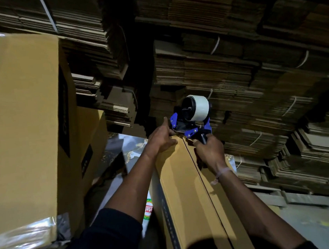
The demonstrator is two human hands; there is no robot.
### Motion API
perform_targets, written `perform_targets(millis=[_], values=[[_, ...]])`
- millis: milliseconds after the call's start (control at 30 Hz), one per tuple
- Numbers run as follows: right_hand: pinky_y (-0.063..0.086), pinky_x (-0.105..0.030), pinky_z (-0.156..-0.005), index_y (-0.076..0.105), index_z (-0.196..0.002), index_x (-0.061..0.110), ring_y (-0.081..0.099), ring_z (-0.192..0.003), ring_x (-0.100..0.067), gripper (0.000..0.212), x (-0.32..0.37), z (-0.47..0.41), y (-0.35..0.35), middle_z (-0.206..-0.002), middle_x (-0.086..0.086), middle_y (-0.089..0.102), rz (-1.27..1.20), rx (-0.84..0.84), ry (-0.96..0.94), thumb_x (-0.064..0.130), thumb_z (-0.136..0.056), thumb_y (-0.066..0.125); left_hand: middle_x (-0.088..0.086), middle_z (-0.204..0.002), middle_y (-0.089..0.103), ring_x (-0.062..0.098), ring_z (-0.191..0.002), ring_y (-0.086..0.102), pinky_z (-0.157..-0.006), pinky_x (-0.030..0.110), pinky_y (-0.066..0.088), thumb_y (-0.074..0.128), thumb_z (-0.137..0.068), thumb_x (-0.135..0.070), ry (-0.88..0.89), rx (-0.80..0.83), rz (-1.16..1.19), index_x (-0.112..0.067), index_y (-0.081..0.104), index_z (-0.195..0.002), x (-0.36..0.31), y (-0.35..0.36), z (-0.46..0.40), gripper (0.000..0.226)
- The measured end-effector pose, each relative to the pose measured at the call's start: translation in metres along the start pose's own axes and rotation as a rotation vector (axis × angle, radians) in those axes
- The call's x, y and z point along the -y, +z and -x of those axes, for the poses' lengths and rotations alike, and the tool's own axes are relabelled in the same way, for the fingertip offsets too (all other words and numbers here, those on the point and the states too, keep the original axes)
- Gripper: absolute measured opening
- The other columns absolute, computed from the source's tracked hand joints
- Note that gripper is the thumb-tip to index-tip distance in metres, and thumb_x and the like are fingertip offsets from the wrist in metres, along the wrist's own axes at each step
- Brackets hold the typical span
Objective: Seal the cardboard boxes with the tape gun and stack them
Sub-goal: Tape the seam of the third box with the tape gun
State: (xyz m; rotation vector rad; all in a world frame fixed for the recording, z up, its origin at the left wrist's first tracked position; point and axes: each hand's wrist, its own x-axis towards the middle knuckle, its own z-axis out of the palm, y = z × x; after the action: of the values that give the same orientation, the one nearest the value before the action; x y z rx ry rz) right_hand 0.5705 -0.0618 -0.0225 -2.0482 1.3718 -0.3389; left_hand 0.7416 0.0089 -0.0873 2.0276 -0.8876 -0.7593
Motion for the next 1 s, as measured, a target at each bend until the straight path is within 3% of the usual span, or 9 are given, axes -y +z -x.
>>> perform_targets(millis=[133,333,467,700,867,1000], values=[[0.055,-0.040,-0.082,0.066,-0.116,0.016,0.068,-0.097,-0.031,0.023,-0.005,0.009,0.003,-0.102,-0.006,0.071,0.026,-0.038,-0.037,0.030,-0.098,0.065,0.000,-0.119,0.074,0.024,-0.116,0.066,-0.100,0.047,0.053,0.084,-0.082,-0.018,0.031,-0.041,-0.030,-0.014,0.011,-0.164,0.005,0.001,-0.002,0.110],[0.048,-0.036,-0.071,0.061,-0.117,0.018,0.066,-0.090,-0.027,0.023,-0.020,0.033,0.012,-0.095,0.001,0.068,0.008,-0.092,-0.075,0.034,-0.101,0.061,0.005,-0.098,0.070,0.028,-0.095,0.067,-0.091,0.051,0.055,0.069,-0.092,-0.009,0.145,0.017,-0.043,-0.017,0.044,-0.143,0.013,-0.010,-0.004,0.058],[0.043,-0.033,-0.071,0.061,-0.119,0.017,0.067,-0.091,-0.029,0.023,-0.030,0.040,0.018,-0.098,-0.002,0.071,-0.006,-0.084,-0.115,0.032,-0.101,0.059,-0.002,-0.084,0.063,0.020,-0.080,0.059,-0.086,0.048,0.055,0.065,-0.090,-0.009,0.148,0.018,0.012,-0.035,0.053,-0.134,0.017,-0.008,-0.009,0.053],[0.042,-0.032,-0.072,0.060,-0.121,0.017,0.064,-0.089,-0.023,0.021,-0.033,0.048,0.015,-0.094,0.003,0.067,-0.020,-0.062,-0.123,0.028,-0.103,0.057,0.002,-0.095,0.071,0.026,-0.096,0.068,-0.093,0.049,0.056,0.064,-0.093,-0.009,0.105,0.013,0.001,-0.030,0.060,-0.124,0.014,-0.006,-0.004,0.037],[0.047,-0.033,-0.072,0.060,-0.129,0.023,0.066,-0.089,-0.021,0.028,-0.058,0.067,0.005,-0.095,0.003,0.070,-0.065,-0.041,-0.107,0.029,-0.103,0.057,-0.010,-0.104,0.074,0.014,-0.106,0.069,-0.099,0.047,0.056,0.067,-0.093,-0.006,0.047,0.030,0.063,-0.030,0.059,-0.125,0.017,-0.004,-0.007,0.040],[0.042,-0.031,-0.073,0.061,-0.128,0.022,0.062,-0.091,-0.021,0.025,-0.077,0.086,-0.009,-0.095,0.006,0.066,-0.085,-0.038,-0.102,0.024,-0.103,0.060,-0.012,-0.103,0.077,0.012,-0.109,0.069,-0.102,0.047,0.054,0.061,-0.097,-0.002,0.040,0.056,0.141,-0.032,0.060,-0.116,0.014,-0.006,-0.003,0.035]])
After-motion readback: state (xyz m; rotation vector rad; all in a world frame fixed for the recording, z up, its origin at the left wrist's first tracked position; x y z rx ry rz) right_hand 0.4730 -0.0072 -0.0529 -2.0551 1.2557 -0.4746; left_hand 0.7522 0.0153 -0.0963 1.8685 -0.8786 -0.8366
